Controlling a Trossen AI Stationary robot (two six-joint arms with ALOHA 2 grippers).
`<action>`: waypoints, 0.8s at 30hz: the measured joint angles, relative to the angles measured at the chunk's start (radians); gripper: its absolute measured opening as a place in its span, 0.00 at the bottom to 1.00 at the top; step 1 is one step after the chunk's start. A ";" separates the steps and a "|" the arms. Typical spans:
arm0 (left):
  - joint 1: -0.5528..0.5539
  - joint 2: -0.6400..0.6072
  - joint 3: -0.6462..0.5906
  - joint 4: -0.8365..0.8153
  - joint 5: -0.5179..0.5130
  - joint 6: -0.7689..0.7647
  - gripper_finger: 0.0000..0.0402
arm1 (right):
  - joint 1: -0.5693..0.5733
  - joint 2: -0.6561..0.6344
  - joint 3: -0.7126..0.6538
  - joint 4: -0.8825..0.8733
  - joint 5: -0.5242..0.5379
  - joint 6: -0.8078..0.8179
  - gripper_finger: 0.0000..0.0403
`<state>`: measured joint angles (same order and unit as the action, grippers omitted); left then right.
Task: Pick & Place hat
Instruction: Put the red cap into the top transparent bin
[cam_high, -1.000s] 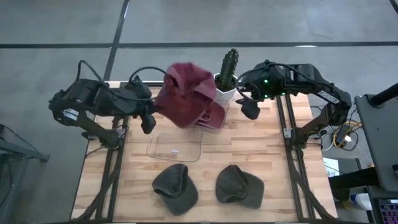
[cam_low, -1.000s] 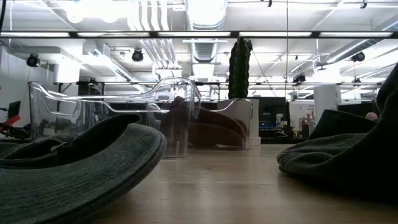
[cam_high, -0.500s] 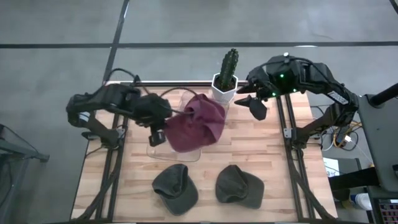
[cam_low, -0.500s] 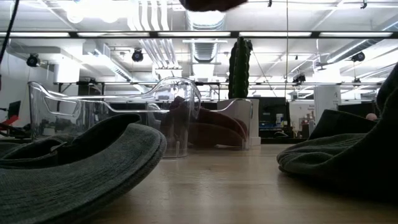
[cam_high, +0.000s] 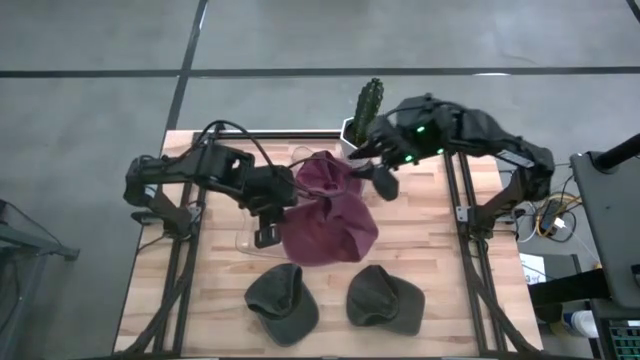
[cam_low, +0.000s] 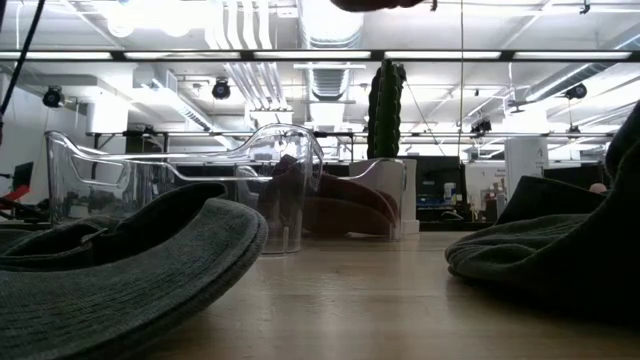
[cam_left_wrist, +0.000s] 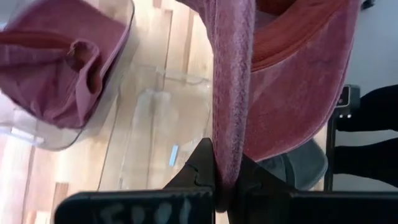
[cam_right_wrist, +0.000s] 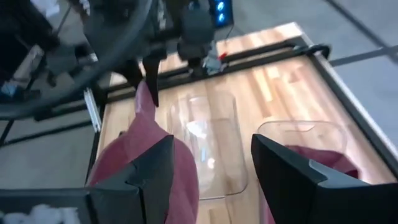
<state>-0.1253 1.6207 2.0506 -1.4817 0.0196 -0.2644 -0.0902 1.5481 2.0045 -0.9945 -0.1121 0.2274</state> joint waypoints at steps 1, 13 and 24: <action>0.000 -0.002 0.000 0.008 0.001 0.001 0.01 | 0.003 0.015 0.000 0.000 -0.003 -0.002 0.51; 0.000 -0.010 -0.008 -0.046 0.088 -0.006 0.01 | 0.057 0.162 0.003 0.071 -0.081 -0.035 0.51; 0.000 -0.012 -0.029 -0.089 0.154 -0.031 0.01 | 0.079 0.181 0.002 0.126 -0.065 -0.046 0.51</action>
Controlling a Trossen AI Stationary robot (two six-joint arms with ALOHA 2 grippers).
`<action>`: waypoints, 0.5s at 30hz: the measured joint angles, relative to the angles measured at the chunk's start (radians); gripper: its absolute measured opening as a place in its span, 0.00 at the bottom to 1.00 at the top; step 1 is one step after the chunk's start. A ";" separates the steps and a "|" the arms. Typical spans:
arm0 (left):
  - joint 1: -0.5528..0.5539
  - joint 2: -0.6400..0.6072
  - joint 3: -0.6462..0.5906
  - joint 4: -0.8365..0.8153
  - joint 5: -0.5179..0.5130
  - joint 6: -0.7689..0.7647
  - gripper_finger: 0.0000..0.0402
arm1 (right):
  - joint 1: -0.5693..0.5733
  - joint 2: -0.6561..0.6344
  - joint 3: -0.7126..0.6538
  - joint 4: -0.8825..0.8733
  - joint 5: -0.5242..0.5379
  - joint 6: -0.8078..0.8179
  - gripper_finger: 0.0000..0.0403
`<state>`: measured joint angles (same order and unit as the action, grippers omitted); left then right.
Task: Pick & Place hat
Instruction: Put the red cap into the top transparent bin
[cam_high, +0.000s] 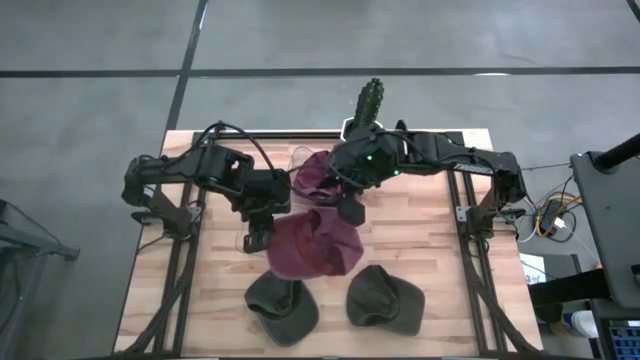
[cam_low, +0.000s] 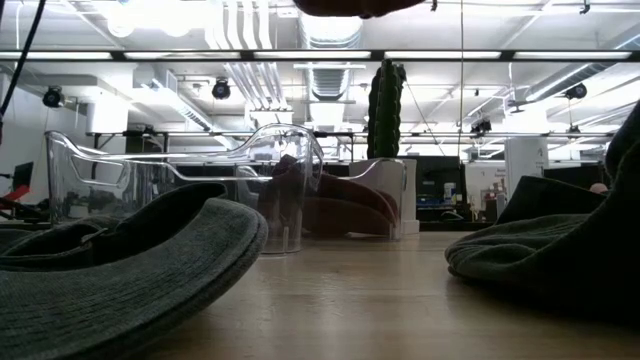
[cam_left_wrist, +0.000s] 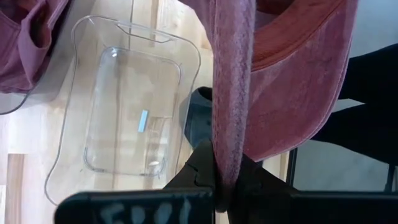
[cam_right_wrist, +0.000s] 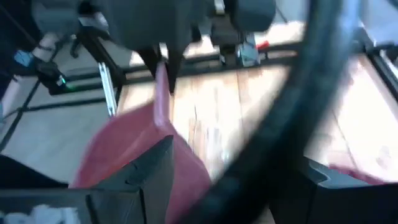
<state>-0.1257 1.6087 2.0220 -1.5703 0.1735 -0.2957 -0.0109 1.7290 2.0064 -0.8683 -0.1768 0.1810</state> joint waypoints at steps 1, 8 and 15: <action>0.000 0.003 0.000 0.000 -0.001 0.001 0.01 | 0.000 -0.004 0.000 0.019 0.000 0.001 0.51; 0.000 0.007 -0.015 0.000 -0.013 0.007 0.01 | 0.001 -0.018 0.000 0.124 -0.066 0.090 0.49; 0.000 0.007 -0.015 0.020 -0.015 0.007 0.01 | 0.009 0.012 -0.010 0.129 -0.069 0.108 0.49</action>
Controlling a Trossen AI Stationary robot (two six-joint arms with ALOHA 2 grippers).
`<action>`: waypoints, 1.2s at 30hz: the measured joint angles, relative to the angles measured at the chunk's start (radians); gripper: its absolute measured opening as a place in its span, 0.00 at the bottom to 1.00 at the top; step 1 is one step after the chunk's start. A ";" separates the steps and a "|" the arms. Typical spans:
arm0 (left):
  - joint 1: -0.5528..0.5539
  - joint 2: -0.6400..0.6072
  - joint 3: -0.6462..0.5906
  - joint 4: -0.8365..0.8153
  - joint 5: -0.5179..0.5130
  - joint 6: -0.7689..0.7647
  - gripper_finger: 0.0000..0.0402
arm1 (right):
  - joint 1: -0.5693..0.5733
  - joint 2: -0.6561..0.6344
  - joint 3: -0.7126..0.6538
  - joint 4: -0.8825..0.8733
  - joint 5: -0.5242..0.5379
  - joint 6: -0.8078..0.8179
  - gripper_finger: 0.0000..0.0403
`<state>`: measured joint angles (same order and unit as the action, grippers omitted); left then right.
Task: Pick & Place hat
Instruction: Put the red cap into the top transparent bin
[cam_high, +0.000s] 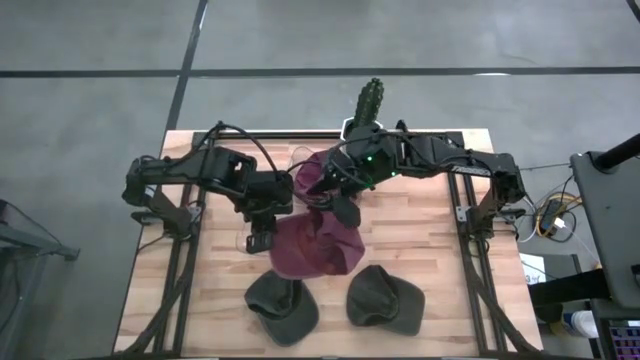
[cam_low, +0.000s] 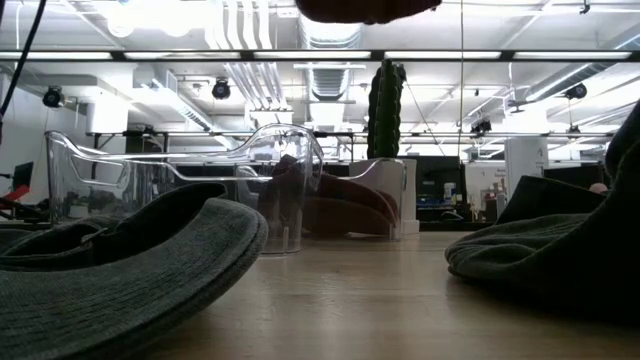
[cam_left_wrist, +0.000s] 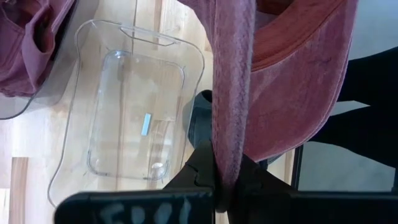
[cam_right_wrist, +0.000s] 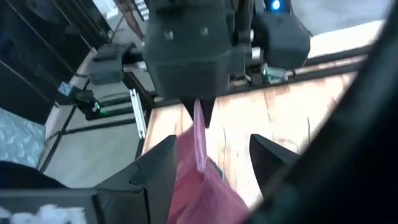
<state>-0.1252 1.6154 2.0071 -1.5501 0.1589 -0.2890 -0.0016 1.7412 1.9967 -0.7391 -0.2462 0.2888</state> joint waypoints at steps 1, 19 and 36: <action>0.000 0.000 0.000 0.001 0.000 0.000 0.01 | 0.002 0.004 -0.001 0.014 0.000 0.003 0.49; 0.000 -0.009 0.009 -0.002 0.008 -0.003 0.01 | 0.030 0.072 -0.004 0.013 -0.055 0.101 0.44; 0.002 -0.012 0.008 0.020 0.043 0.019 0.06 | 0.037 0.079 -0.018 0.040 -0.100 0.153 0.04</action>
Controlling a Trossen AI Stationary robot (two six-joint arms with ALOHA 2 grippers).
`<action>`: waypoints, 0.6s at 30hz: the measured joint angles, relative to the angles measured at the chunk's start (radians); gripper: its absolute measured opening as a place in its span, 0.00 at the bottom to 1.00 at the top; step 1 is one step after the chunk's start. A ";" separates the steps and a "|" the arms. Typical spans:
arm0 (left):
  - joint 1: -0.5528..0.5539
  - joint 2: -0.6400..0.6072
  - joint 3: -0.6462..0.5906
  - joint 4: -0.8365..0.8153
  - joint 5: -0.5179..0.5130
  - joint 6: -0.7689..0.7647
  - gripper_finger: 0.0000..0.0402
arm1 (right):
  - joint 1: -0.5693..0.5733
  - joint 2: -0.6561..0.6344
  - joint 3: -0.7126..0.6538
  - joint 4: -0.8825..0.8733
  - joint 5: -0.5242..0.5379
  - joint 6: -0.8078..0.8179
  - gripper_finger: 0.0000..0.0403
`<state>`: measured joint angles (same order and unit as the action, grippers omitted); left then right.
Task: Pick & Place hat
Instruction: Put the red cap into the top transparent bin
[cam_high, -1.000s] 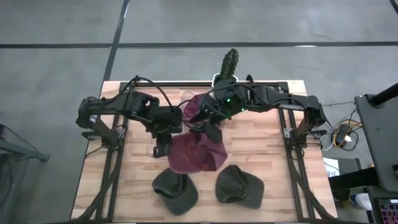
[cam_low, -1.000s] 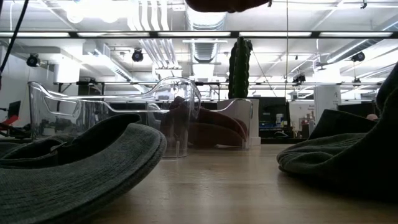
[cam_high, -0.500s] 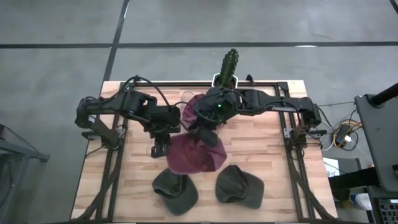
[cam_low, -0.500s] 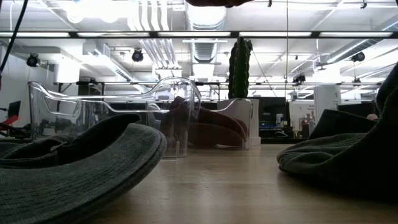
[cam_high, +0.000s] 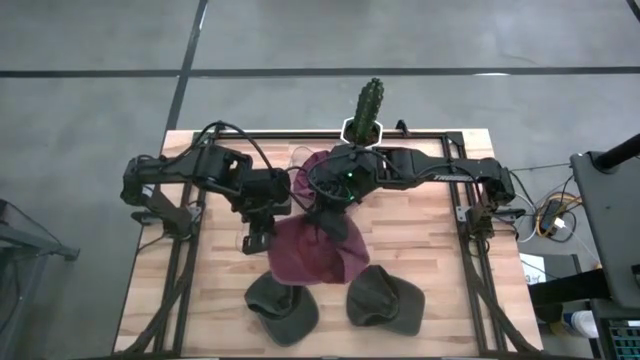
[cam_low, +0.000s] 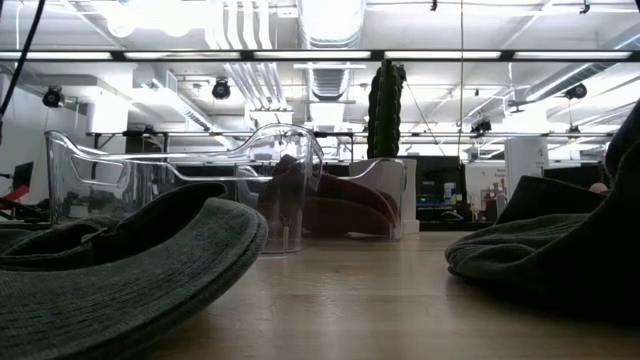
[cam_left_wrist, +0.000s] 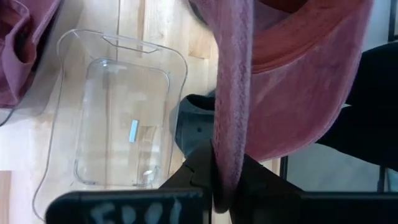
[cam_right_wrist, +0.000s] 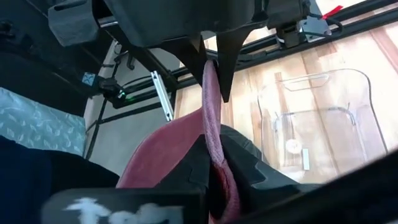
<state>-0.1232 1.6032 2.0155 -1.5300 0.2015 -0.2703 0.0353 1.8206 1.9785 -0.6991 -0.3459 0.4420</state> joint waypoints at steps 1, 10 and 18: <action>0.000 0.000 0.000 -0.002 -0.001 -0.002 0.06 | 0.000 0.000 0.000 -0.001 0.000 0.000 0.03; 0.004 0.001 -0.006 -0.030 -0.111 -0.063 0.08 | -0.009 -0.001 0.000 -0.059 0.014 0.022 0.03; 0.005 -0.002 0.009 -0.046 -0.217 -0.028 0.24 | -0.016 -0.003 -0.003 -0.108 -0.002 0.059 0.02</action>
<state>-0.1184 1.6012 2.0245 -1.5757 -0.0159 -0.2987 0.0190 1.8172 1.9759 -0.8076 -0.3475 0.5011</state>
